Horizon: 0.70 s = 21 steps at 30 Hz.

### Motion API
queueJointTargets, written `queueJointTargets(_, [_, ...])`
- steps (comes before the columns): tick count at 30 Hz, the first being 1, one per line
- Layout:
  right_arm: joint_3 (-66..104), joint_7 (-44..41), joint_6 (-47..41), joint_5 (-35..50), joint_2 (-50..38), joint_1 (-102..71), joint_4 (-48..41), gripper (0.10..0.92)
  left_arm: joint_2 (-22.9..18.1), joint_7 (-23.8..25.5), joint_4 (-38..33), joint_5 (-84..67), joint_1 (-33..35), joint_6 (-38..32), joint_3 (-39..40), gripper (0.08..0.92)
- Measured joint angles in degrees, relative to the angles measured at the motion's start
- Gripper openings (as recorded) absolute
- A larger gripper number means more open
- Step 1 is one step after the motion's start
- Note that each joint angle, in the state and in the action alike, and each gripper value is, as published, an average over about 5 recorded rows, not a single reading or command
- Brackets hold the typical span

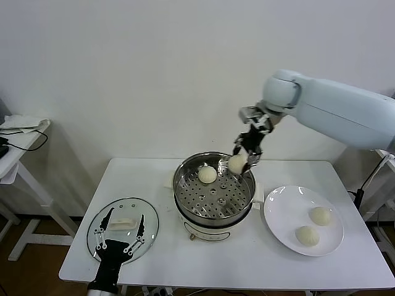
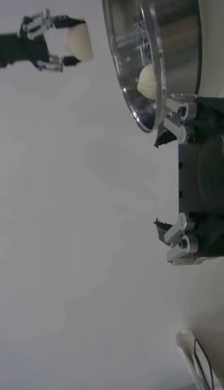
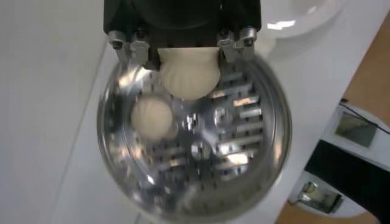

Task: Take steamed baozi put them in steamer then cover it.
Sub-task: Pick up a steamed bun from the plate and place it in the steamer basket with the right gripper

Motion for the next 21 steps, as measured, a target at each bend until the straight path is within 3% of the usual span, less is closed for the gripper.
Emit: queueJointTargets(21, [-6.3, 14.5, -6.9, 5.2, 14.4, -5.6, -1.4, 0.617, -0.3, -0.3, 0.1, 0.0, -0.1, -0.5, -0.5, 0.823])
